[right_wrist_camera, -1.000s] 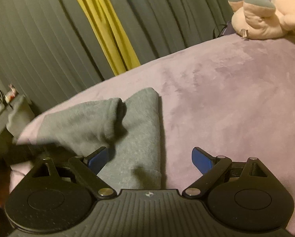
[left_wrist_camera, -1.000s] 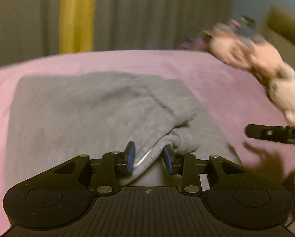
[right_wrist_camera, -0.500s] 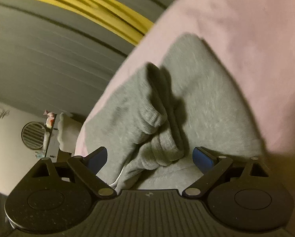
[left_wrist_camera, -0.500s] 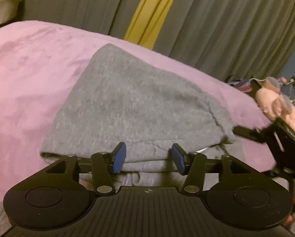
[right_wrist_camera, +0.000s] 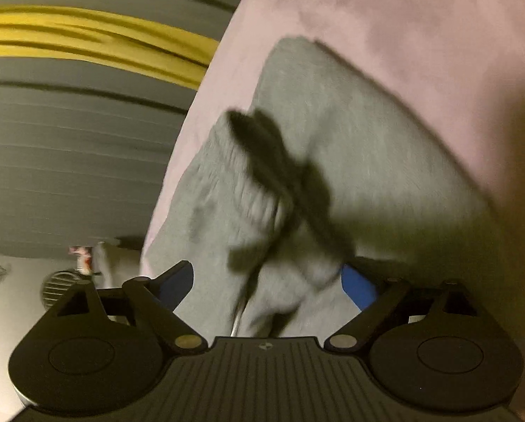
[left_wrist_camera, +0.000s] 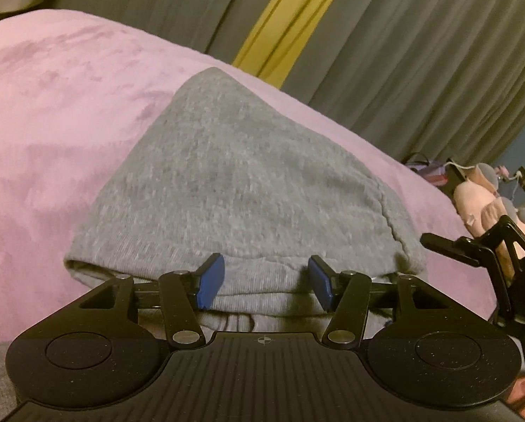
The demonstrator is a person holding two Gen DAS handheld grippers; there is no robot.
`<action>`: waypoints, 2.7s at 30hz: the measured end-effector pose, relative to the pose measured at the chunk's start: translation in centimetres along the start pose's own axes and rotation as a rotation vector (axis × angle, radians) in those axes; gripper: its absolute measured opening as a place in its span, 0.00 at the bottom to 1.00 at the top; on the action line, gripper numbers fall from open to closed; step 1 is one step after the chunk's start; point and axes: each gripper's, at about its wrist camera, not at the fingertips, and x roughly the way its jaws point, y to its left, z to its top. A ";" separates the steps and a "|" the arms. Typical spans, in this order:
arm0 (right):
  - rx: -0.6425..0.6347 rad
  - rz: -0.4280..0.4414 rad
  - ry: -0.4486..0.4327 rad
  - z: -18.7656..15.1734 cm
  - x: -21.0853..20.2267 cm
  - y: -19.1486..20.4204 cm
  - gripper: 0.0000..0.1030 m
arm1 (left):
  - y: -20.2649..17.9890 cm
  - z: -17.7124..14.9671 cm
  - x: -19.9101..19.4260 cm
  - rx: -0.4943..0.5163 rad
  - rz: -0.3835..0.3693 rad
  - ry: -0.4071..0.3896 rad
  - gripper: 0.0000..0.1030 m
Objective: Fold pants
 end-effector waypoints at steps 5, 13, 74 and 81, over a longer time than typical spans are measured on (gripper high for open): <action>0.021 0.018 -0.057 0.6 1.6 -0.3 0.91 | -0.2 -0.2 -0.4 0.015 0.003 -0.022 0.59; -0.070 0.022 -0.166 -0.7 0.0 -0.3 0.71 | 0.5 -0.2 -0.1 -0.042 -0.005 -0.020 0.59; -0.472 -0.072 -0.252 1.0 -6.5 1.7 0.46 | 0.2 -0.3 -0.9 -0.050 0.207 -0.166 0.64; -0.684 -0.312 -0.239 0.5 -6.3 1.1 0.82 | 0.6 -0.1 -1.0 -0.069 0.209 -0.163 0.64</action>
